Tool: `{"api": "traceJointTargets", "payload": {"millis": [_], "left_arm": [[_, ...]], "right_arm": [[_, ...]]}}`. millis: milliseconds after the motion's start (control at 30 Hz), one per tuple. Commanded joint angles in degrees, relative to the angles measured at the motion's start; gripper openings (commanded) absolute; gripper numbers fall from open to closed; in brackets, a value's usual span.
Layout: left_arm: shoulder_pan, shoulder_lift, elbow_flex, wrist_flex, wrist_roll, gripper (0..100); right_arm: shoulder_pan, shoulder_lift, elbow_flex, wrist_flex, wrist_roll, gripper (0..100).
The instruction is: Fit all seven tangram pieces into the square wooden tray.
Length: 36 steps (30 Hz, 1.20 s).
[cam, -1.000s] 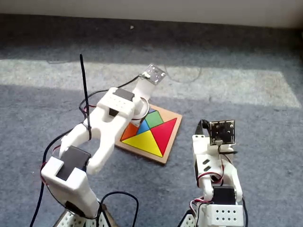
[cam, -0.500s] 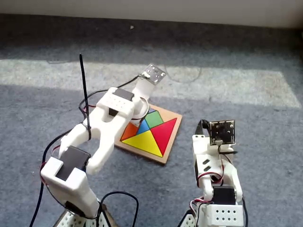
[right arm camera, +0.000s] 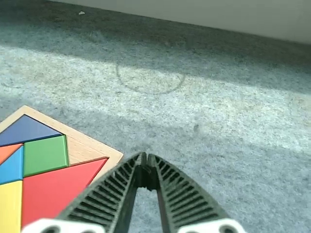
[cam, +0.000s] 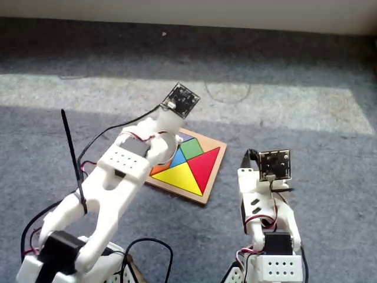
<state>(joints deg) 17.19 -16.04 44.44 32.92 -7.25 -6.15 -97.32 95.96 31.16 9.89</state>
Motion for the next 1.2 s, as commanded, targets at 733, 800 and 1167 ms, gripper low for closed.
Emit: {"api": "traceJointTargets", "payload": {"millis": [733, 800, 1167], "left_arm": [[-9.5, -46.4, 29.7, -14.6, 4.8, 1], [-11.0, -50.3, 32.5, -14.5, 4.9, 1], [-18.8, -72.6, 48.3, -14.3, 4.9, 1]], "right_arm": [[-2.9, -1.1, -1.3, 6.7, 0.2, 2.0], [-2.9, -3.0, -3.3, 11.3, 0.2, 2.0], [-8.3, -8.0, -4.2, 18.2, 0.6, 2.0]]}}
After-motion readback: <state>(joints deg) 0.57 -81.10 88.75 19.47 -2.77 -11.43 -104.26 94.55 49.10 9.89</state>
